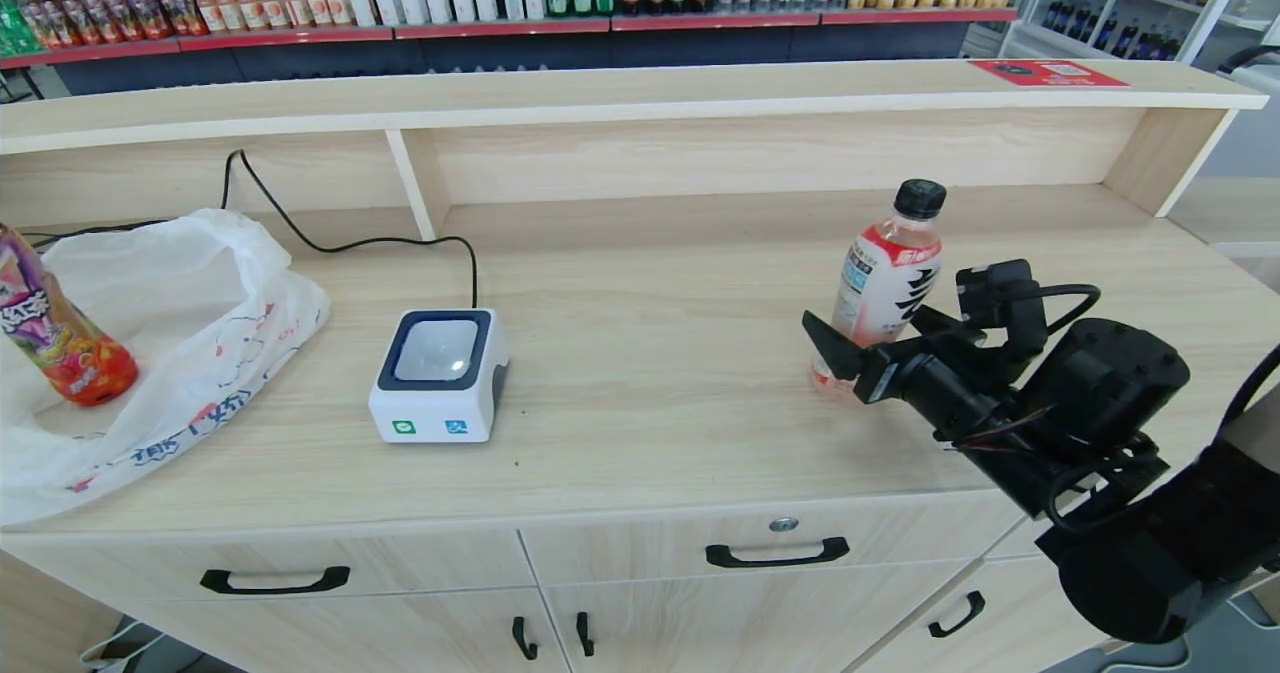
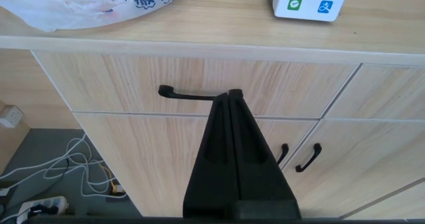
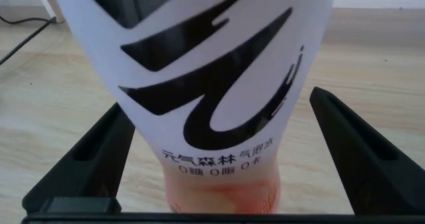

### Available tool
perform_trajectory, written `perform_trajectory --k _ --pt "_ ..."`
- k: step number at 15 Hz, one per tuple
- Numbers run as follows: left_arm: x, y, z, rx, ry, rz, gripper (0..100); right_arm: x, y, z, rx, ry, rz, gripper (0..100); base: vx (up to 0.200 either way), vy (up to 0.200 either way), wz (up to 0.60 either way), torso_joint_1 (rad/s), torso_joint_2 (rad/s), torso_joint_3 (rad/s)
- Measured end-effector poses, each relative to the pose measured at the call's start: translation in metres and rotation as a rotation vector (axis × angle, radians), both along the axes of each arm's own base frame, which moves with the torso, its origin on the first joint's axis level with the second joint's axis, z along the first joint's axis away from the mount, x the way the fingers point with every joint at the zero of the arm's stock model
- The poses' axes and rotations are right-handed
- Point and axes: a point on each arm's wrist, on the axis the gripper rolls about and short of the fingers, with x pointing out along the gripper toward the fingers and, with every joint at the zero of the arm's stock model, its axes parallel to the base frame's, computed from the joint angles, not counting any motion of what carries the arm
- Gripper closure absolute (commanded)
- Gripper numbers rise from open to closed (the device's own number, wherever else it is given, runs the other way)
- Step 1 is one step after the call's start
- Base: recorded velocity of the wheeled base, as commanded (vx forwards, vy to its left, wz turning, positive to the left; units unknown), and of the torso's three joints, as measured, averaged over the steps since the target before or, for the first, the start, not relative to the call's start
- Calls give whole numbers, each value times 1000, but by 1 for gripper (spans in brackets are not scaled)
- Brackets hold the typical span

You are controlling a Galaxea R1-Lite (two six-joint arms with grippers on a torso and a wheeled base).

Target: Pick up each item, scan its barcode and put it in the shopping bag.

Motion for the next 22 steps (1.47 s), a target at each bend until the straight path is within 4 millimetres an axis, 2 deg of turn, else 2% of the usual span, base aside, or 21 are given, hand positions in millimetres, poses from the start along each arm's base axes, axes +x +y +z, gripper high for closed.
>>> perform_trajectory --k 5,9,10,22 --pt "0 0 0 0 0 0 100 15 5 -2 -2 -19 -3 0 0 0 0 0 0 0" --pt "0 0 0 0 0 0 100 19 7 0 4 -35 -2 0 0 0 0 0 0 0" --pt "0 0 0 0 0 0 100 19 7 0 4 -35 -2 100 0 0 0 0 0 0" --pt "0 0 0 -1 0 0 100 16 6 3 11 -36 -2 100 0 0 0 0 0 0"
